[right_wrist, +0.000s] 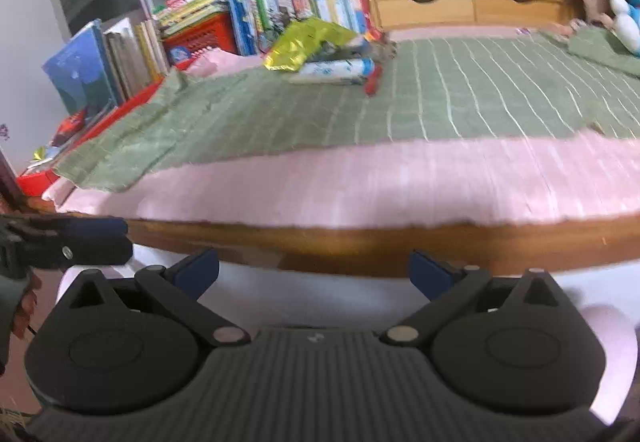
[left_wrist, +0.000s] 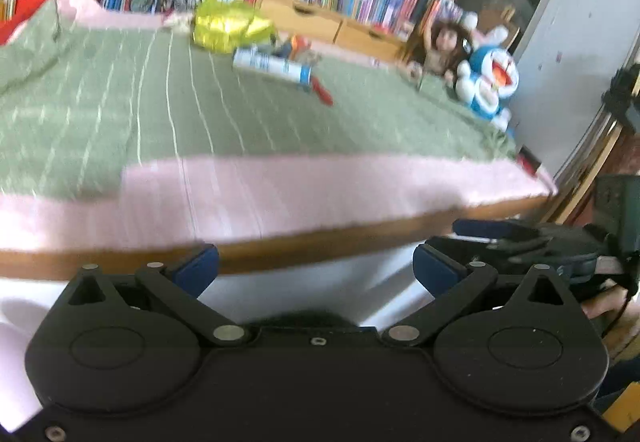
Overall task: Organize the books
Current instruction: 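Raise both tools back over the bed toward the remaining trash, then grasp the white paper bag with blue print with the right tool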
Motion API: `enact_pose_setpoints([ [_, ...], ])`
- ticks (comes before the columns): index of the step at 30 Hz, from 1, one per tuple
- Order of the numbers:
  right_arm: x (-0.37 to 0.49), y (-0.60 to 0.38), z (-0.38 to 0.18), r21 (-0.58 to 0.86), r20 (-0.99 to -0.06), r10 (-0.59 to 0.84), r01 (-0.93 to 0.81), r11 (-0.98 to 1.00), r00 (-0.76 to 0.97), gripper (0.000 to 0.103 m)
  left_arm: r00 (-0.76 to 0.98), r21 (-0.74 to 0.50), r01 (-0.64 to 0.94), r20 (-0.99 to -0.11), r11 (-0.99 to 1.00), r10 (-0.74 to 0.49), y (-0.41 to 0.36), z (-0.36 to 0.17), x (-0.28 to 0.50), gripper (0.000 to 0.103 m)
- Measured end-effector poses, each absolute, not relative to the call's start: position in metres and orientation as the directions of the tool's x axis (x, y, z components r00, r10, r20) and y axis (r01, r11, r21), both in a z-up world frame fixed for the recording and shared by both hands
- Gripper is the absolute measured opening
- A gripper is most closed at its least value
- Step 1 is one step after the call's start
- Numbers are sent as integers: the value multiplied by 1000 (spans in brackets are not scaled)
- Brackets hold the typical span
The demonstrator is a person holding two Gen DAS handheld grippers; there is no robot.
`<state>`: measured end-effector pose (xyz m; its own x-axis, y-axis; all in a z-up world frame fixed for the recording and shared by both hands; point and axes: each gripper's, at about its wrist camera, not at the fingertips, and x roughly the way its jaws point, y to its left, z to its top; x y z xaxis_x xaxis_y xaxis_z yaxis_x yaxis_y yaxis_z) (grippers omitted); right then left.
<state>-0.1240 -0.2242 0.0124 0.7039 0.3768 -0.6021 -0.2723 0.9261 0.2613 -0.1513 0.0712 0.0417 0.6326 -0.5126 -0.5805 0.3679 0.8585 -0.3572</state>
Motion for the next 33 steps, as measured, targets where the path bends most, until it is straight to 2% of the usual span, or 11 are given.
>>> enact_pose_setpoints([
  [5, -107, -221, 32, 235, -528, 408, -334, 913, 744, 103, 686, -383, 343, -522, 858, -507, 82, 60, -135, 103],
  [11, -68, -209, 49, 161, -471, 442, -418, 894, 763, 103, 711, -415, 307, -498, 857, -496, 92, 65, -102, 103],
  [16, -17, -202, 49, 115, -510, 438, -446, 888, 740, 103, 707, -440, 275, -510, 855, -489, 93, 58, -76, 103],
  [21, 38, -206, 45, 166, -516, 492, -482, 860, 701, 103, 675, -474, 279, -521, 835, -522, 86, 49, -45, 103],
  [25, 80, -205, 37, 179, -536, 508, -496, 849, 675, 103, 668, -438, 320, -524, 840, -528, 73, 49, -18, 103],
  [33, 142, -184, 14, 67, -594, 498, -578, 813, 632, 103, 653, -368, 354, -561, 860, -509, 46, 46, 49, 103],
])
